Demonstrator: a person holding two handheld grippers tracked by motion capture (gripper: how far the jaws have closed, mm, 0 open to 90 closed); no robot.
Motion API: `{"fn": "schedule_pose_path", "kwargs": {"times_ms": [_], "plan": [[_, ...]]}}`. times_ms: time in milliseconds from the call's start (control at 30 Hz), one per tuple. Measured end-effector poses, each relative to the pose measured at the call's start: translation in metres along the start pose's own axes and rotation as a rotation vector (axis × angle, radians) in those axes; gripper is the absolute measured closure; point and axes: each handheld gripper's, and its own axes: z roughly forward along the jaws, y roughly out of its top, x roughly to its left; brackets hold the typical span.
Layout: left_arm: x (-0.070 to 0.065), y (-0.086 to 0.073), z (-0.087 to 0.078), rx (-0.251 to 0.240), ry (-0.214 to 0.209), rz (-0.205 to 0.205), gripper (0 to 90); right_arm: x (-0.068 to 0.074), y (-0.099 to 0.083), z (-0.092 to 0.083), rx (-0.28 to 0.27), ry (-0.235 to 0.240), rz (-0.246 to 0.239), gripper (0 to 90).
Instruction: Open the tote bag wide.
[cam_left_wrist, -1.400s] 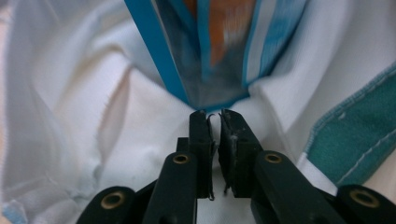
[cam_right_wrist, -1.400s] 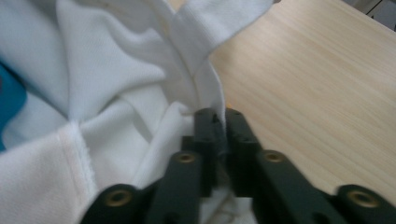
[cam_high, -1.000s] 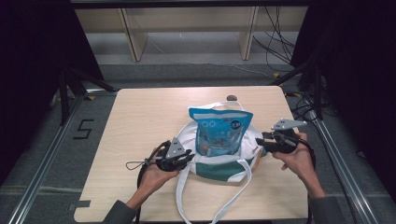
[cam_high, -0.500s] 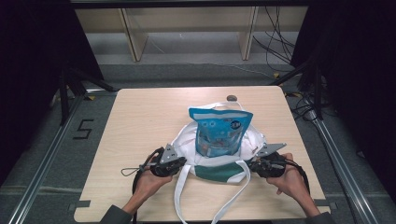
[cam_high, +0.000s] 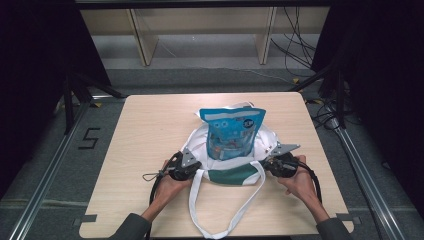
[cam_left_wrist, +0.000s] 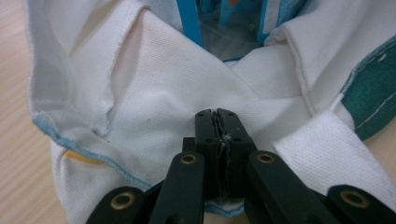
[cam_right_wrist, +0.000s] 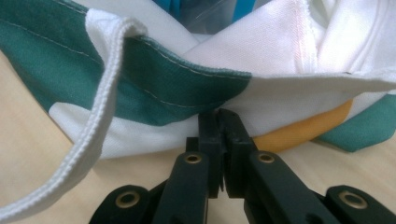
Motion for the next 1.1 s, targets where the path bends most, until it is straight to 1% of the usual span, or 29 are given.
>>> {"fn": "schedule_pose_path", "kwargs": {"times_ms": [33,67,100,133,167,200,233,267,300,367,400,467,500,533,567,600,633,667,700,733,767,800,833,867,967,1000,1033,1067,1100], "plan": [[0.003,0.001,0.001,0.003,0.004,0.007,86.5,-0.001,0.002,0.002,-0.001,0.002,0.018,88.9],[0.004,0.002,0.003,0.0,0.013,0.003,86.5,-0.003,0.004,0.002,0.02,0.011,0.011,88.9],[0.005,0.002,0.005,-0.009,0.002,-0.013,86.5,-0.005,0.004,0.006,-0.014,0.001,0.012,88.9],[0.006,0.003,0.005,0.001,-0.001,-0.011,86.4,-0.006,0.006,0.007,-0.015,-0.005,0.023,88.8],[0.007,0.003,0.005,-0.001,0.004,-0.008,86.4,-0.008,0.007,0.007,-0.001,0.0,0.018,88.8],[0.007,0.004,0.005,0.008,0.005,-0.007,86.2,-0.009,0.008,0.01,-0.019,-0.006,0.025,88.8],[0.008,0.005,0.005,0.007,0.006,-0.006,85.8,-0.011,0.009,0.01,-0.016,-0.008,0.022,88.8],[0.009,0.005,0.005,-0.002,0.002,-0.009,85.3,-0.011,0.01,0.01,-0.009,-0.008,0.034,88.6],[0.008,0.005,0.004,-0.005,0.006,-0.015,84.7,-0.012,0.01,0.011,-0.012,-0.004,0.019,88.3],[0.008,0.006,0.002,-0.011,0.008,-0.005,83.5,-0.011,0.009,0.01,-0.01,-0.003,0.044,87.1],[0.007,0.008,0.001,-0.022,0.003,-0.013,82.6,-0.013,0.01,0.008,0.0,0.002,0.035,86.2],[0.006,0.009,0.0,-0.018,0.018,-0.003,79.6,-0.013,0.009,0.009,-0.026,-0.009,0.041,83.2],[0.007,0.009,-0.003,-0.005,0.015,0.013,78.0,-0.014,0.009,0.007,-0.021,-0.007,0.034,81.3],[0.006,0.01,-0.004,-0.025,0.021,-0.007,76.6,-0.015,0.009,0.006,-0.033,-0.011,0.036,79.2],[0.006,0.011,-0.007,-0.039,0.022,0.001,75.2,-0.017,0.01,0.003,-0.032,-0.016,0.034,76.7],[0.007,0.012,-0.011,-0.03,0.022,0.011,73.6,-0.018,0.01,0.0,-0.035,-0.019,0.045,75.4],[0.008,0.012,-0.013,-0.042,0.019,0.016,72.3,-0.02,0.01,-0.004,-0.028,-0.014,0.045,74.5],[0.009,0.013,-0.016,-0.049,0.012,-0.001,72.0,-0.021,0.01,-0.007,-0.038,-0.014,0.048,73.1],[0.01,0.014,-0.017,-0.057,0.021,0.012,69.8,-0.022,0.009,-0.011,-0.057,-0.016,0.058,71.7],[0.012,0.015,-0.019,-0.053,0.027,0.045,63.5,-0.023,0.009,-0.014,-0.058,-0.02,0.066,70.6],[0.012,0.015,-0.019,-0.053,0.027,0.045,63.2,-0.023,0.009,-0.014,-0.058,-0.02,0.066,70.6],[0.011,0.015,-0.02,-0.061,0.022,0.009,63.2,-0.024,0.009,-0.016,-0.074,-0.026,0.07,70.1],[0.013,0.015,-0.022,-0.065,0.021,0.016,62.6,-0.026,0.009,-0.02,-0.077,-0.031,0.061,69.3],[0.013,0.016,-0.027,-0.08,0.016,0.001,61.6,-0.026,0.008,-0.024,-0.077,-0.033,0.074,67.0],[0.014,0.017,-0.034,-0.094,0.013,-0.004,58.9,-0.027,0.007,-0.029,-0.096,-0.04,0.062,65.9],[0.013,0.019,-0.039,-0.115,0.015,-0.021,58.9,-0.024,0.006,-0.032,-0.093,-0.037,0.103,65.9],[0.015,0.02,-0.041,-0.121,0.014,-0.013,58.5,-0.029,0.005,-0.036,-0.114,-0.053,0.058,65.4],[0.014,0.02,-0.044,-0.13,0.011,-0.042,58.0,-0.029,0.005,-0.037,-0.117,-0.048,0.068,65.1],[0.016,0.021,-0.047,-0.133,0.014,-0.021,57.4,-0.026,0.004,-0.04,-0.122,-0.043,0.109,64.8]]}}
